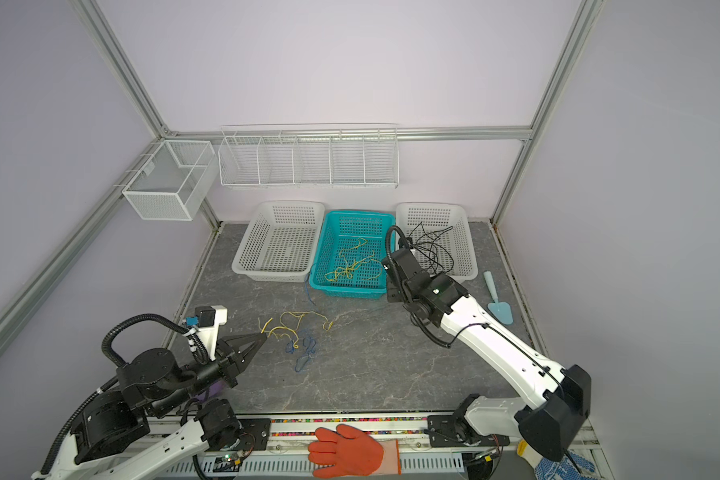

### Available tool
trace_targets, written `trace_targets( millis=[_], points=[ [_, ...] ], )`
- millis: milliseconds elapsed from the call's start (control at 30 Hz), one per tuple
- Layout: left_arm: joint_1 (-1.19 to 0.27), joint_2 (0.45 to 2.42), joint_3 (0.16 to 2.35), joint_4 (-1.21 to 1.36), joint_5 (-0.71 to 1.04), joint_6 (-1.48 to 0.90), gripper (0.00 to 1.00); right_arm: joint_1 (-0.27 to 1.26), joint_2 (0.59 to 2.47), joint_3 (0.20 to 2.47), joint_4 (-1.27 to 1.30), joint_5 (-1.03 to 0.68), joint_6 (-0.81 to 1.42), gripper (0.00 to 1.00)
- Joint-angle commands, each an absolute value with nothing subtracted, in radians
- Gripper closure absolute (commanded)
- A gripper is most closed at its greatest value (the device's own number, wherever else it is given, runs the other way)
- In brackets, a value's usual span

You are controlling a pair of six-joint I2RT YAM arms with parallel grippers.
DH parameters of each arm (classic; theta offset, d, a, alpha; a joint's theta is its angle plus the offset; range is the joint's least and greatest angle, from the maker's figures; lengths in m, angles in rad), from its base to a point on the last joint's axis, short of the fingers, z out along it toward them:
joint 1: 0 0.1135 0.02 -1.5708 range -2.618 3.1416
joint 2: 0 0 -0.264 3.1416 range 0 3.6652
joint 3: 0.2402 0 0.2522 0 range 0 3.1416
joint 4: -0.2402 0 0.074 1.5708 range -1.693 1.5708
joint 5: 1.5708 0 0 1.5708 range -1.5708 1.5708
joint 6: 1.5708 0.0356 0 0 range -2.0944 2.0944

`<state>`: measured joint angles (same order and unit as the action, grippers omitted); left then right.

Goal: Untangle the cables
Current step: 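Carry the blue cable to the white basket beside the teal basket with the right gripper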

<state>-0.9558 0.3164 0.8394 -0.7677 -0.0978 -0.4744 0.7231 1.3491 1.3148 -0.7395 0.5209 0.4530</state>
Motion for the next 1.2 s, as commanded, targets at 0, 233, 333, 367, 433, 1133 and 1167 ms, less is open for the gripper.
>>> trace_targets(
  millis=[0, 233, 333, 367, 433, 1133, 1167],
  points=[
    [-0.955, 0.308, 0.855, -0.838, -0.141, -0.409, 1.0, 0.746, 1.471, 1.445, -0.749, 0.598, 0.394, 0.94],
    [-0.955, 0.249, 0.83, -0.821, -0.161, -0.417, 1.0, 0.779, 1.816, 1.838, -0.844, 0.678, 0.325, 0.94],
    [-0.954, 0.224, 0.816, -0.804, -0.161, -0.423, 1.0, 0.783, 1.976, 2.044, -0.921, 0.702, 0.295, 0.94],
    [-0.954, 0.224, 0.816, -0.806, -0.161, -0.424, 1.0, 0.784, 2.032, 2.126, -0.948, 0.706, 0.288, 0.94],
    [-0.954, 0.228, 0.818, -0.809, -0.163, -0.423, 1.0, 0.788, 2.137, 2.282, -1.028, 0.704, 0.274, 0.94],
    [-0.954, 0.212, 0.815, -0.809, -0.15, -0.424, 1.0, 0.911, 2.507, 2.651, -0.91, 0.817, -0.017, 0.94],
    [-0.955, 0.21, 0.815, -0.81, -0.152, -0.424, 1.0, 0.92, 2.513, 2.65, -0.904, 0.804, -0.028, 0.94]
  ],
)
